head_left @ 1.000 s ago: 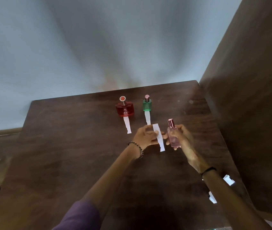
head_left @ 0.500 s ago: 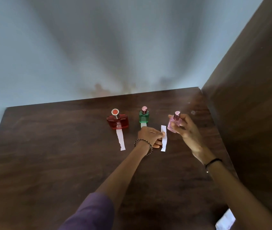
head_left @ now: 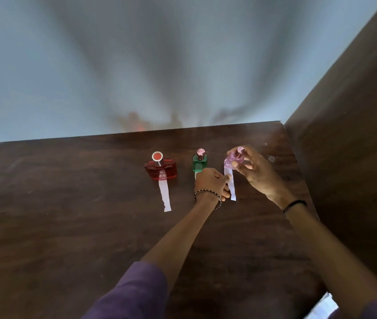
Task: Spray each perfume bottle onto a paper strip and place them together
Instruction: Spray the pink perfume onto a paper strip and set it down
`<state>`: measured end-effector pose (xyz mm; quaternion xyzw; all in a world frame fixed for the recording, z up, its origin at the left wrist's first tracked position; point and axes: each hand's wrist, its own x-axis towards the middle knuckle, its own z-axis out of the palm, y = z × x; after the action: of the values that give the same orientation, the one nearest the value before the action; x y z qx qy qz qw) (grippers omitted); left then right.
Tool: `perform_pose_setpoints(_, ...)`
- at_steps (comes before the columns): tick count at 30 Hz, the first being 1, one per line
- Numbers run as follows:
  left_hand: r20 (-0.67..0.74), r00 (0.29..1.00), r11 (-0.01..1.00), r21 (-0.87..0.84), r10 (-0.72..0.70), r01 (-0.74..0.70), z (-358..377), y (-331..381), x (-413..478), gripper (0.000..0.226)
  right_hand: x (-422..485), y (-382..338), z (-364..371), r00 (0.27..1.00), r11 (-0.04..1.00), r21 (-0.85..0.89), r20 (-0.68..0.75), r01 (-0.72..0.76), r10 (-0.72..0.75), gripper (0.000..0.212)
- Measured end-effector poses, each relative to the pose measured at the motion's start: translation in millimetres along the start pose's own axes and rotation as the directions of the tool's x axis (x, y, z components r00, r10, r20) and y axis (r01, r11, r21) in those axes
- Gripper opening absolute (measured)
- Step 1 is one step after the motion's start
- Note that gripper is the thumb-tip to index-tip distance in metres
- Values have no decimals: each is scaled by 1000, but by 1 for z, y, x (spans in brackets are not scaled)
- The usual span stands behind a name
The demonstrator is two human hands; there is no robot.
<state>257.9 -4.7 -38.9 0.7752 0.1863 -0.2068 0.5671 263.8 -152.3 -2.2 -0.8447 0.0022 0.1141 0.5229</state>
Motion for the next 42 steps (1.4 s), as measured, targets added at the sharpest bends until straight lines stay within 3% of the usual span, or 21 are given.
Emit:
perform_pose_setpoints(8,-29,996,983,170,81,-75,-1,-1,-1,26,3,-5,-1,998,994,-107,58,20,-14,26)
perform_pose_setpoints(22,-20,992,976,183,121,-115,-3,-3,-5,9,3,4,2,995,989,-131,67,-64,73,44)
perform_pose_setpoints(31,-2,988,961,235,153,-149,1,-17,-27,4,-20,18,7,984,979,-147,-125,-144,126,61)
perform_pose_setpoints(38,-8,995,981,169,95,-92,4,-43,-64,3,-70,26,24,969,962,-226,-227,-150,98,57)
perform_pose_setpoints(42,30,996,969,234,79,-84,3,-53,-89,6,-103,33,39,961,964,-218,-262,-150,91,54)
